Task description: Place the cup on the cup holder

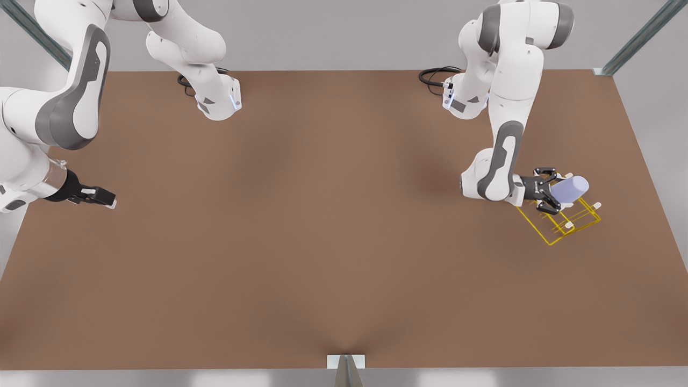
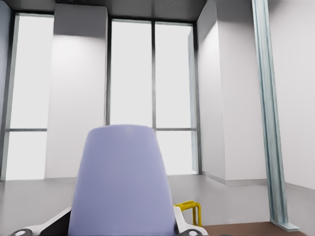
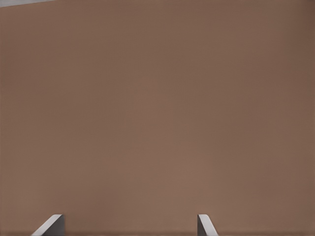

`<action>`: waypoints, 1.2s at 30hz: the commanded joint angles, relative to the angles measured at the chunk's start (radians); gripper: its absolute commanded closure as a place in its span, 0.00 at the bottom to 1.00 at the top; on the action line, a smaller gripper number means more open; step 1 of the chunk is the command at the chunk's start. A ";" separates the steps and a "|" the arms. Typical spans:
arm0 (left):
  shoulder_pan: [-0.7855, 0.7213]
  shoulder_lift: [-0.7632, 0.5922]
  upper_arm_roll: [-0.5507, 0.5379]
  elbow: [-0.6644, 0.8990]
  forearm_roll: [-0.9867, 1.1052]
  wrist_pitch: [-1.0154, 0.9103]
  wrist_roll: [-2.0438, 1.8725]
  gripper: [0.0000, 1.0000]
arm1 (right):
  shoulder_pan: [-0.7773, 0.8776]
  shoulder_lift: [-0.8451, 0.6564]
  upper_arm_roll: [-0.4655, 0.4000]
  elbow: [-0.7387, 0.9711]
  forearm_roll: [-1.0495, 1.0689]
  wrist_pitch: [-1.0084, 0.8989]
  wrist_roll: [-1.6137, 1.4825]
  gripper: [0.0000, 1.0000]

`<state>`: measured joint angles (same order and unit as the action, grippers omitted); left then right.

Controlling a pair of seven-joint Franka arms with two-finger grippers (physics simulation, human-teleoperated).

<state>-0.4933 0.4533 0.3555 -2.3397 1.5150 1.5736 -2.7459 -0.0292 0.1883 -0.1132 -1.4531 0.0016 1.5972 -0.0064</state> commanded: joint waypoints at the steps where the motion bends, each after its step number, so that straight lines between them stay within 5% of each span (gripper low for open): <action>1: 0.022 0.001 0.003 -0.009 0.011 0.020 -0.097 0.20 | 0.000 0.002 0.000 0.000 0.002 0.001 -0.001 0.00; 36: -0.044 -0.096 -0.007 -0.013 -0.061 -0.089 -0.057 0.20 | 0.002 0.011 0.000 0.002 0.002 0.001 0.000 0.00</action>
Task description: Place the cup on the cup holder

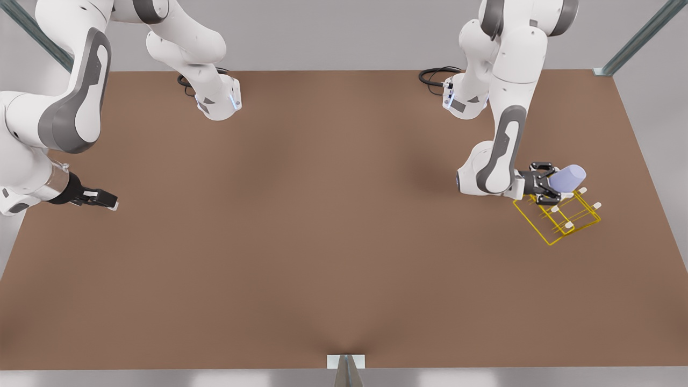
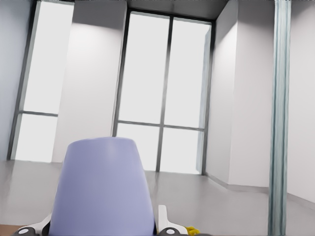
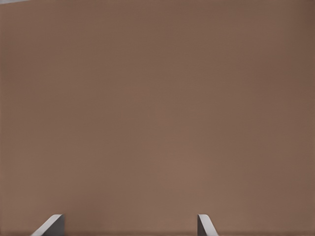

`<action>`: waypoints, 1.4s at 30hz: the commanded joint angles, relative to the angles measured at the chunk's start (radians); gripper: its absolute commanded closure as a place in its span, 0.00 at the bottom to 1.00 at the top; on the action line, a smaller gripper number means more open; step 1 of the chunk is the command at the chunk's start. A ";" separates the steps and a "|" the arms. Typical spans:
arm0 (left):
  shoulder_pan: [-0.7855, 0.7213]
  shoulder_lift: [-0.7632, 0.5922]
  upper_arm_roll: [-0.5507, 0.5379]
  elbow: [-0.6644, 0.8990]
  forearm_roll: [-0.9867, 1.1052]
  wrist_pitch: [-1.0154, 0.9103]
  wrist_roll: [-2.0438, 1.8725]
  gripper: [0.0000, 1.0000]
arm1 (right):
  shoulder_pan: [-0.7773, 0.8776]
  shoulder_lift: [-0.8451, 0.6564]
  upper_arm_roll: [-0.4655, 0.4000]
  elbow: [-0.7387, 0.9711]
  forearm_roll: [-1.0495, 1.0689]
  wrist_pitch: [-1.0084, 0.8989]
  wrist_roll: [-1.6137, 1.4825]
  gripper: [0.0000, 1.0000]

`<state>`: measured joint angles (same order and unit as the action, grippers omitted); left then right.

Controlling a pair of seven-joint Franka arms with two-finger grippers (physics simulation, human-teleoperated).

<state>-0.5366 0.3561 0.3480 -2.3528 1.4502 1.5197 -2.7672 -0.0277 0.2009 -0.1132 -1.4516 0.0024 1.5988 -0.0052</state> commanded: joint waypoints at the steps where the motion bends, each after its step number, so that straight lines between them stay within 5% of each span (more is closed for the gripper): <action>1: -0.003 0.007 0.000 0.000 0.004 -0.050 -0.052 0.20 | 0.000 -0.001 0.000 0.000 0.001 0.000 -0.001 0.00; 42: -0.083 0.213 -0.067 0.047 -0.129 -0.145 -0.155 0.20 | 0.000 0.005 0.001 0.037 0.001 -0.005 0.004 0.00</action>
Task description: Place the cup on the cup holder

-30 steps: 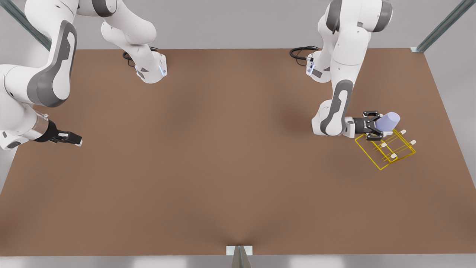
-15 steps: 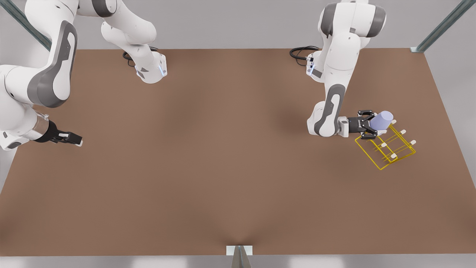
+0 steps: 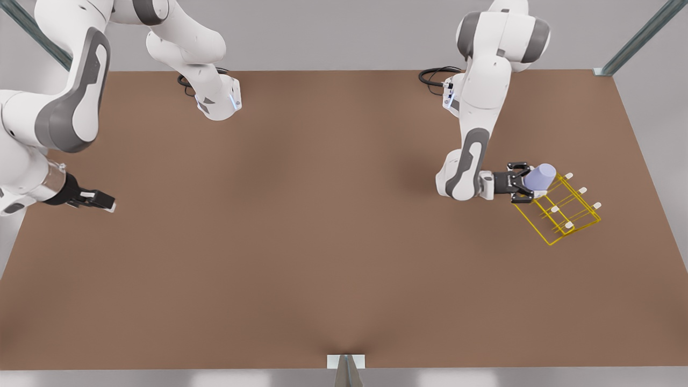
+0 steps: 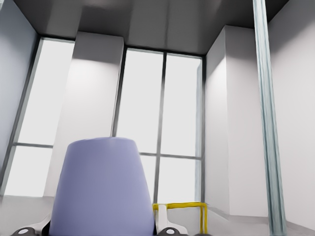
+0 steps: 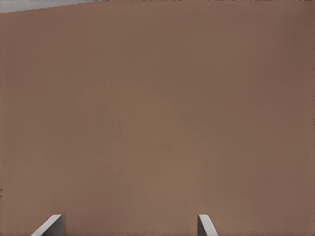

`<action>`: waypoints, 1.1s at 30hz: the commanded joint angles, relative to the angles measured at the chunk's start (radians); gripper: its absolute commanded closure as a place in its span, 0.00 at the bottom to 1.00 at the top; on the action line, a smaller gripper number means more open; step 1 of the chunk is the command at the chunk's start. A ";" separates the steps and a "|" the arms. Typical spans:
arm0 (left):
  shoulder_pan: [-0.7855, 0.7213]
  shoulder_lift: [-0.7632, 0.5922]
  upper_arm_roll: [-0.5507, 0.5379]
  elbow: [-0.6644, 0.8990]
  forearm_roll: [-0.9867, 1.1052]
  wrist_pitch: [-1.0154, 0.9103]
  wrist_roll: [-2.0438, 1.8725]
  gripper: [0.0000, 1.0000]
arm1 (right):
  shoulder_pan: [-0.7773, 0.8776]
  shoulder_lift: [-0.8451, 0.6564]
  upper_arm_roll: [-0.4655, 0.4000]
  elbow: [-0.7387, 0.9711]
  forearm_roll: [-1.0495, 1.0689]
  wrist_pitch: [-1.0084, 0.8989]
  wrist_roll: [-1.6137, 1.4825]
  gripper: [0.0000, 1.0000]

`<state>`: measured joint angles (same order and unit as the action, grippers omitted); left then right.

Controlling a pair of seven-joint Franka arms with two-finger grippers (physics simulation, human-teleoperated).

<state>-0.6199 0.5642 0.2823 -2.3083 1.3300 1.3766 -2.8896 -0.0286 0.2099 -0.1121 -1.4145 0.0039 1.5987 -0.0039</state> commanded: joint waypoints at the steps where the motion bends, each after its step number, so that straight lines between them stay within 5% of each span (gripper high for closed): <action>1: -0.001 0.002 0.000 0.003 -0.014 -0.004 -0.031 0.20 | 0.001 -0.001 0.000 0.012 0.001 -0.008 0.002 0.00; 33: 0.054 -0.007 0.014 0.024 0.078 0.018 -0.028 0.20 | 0.003 -0.023 0.002 -0.023 -0.001 0.017 -0.004 0.00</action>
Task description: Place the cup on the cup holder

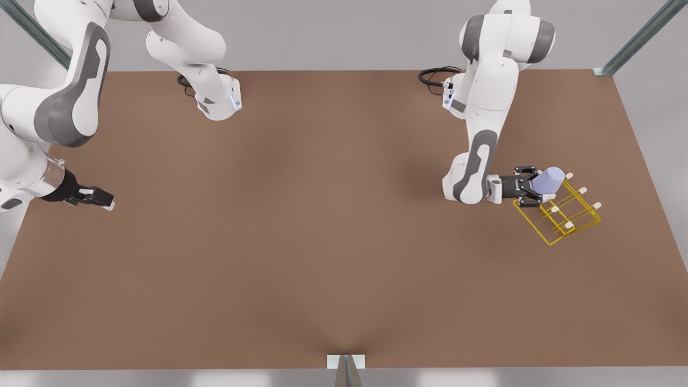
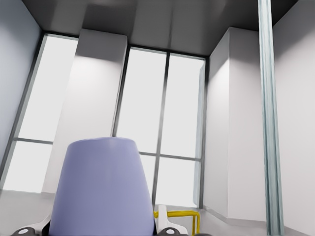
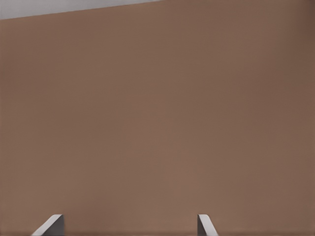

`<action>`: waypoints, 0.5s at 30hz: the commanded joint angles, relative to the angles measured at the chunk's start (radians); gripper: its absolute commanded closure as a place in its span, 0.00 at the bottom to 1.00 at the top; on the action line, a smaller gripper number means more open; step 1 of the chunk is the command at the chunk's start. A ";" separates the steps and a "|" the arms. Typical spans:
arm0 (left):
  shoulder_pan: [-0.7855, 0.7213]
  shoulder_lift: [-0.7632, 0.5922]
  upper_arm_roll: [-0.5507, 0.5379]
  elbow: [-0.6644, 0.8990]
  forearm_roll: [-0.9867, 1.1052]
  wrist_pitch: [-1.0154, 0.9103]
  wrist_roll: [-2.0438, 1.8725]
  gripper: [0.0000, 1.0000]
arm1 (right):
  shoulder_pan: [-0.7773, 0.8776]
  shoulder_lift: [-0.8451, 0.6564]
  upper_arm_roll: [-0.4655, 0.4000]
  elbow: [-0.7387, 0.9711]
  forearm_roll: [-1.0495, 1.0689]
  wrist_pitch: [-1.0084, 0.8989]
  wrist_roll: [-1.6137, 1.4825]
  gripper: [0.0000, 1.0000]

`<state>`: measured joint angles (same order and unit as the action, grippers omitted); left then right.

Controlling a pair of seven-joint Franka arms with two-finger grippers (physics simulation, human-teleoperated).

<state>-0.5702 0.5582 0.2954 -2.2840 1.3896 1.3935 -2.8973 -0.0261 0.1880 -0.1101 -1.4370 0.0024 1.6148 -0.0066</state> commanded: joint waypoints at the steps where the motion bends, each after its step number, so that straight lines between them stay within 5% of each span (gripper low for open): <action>1: 0.004 -0.001 0.001 0.000 0.019 0.001 -0.020 0.20 | 0.000 0.001 0.000 0.001 0.001 0.000 -0.001 0.00; 3: 0.006 -0.001 0.001 -0.002 0.019 0.001 -0.020 0.20 | 0.000 0.001 0.000 0.001 0.001 0.000 -0.001 0.00; 4: 0.006 -0.001 0.001 -0.005 0.019 -0.001 -0.008 0.04 | 0.000 0.002 0.000 0.001 0.001 0.000 -0.001 0.00; 5: 0.006 -0.001 -0.001 -0.006 0.019 -0.001 -0.008 0.00 | 0.000 0.001 0.000 0.000 0.001 0.000 -0.001 0.00; 10: 0.010 -0.011 0.001 -0.006 0.019 -0.002 0.004 0.00 | -0.002 0.002 0.000 0.001 0.001 -0.003 -0.001 0.00; 15: -0.089 -0.159 -0.015 -0.031 -0.130 -0.011 0.155 0.00 | -0.002 0.002 0.000 0.001 0.001 -0.003 -0.003 0.00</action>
<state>-0.6432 0.4152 0.2779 -2.3070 1.3267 1.3878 -2.8674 -0.0270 0.1914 -0.1101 -1.4359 0.0024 1.6140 -0.0070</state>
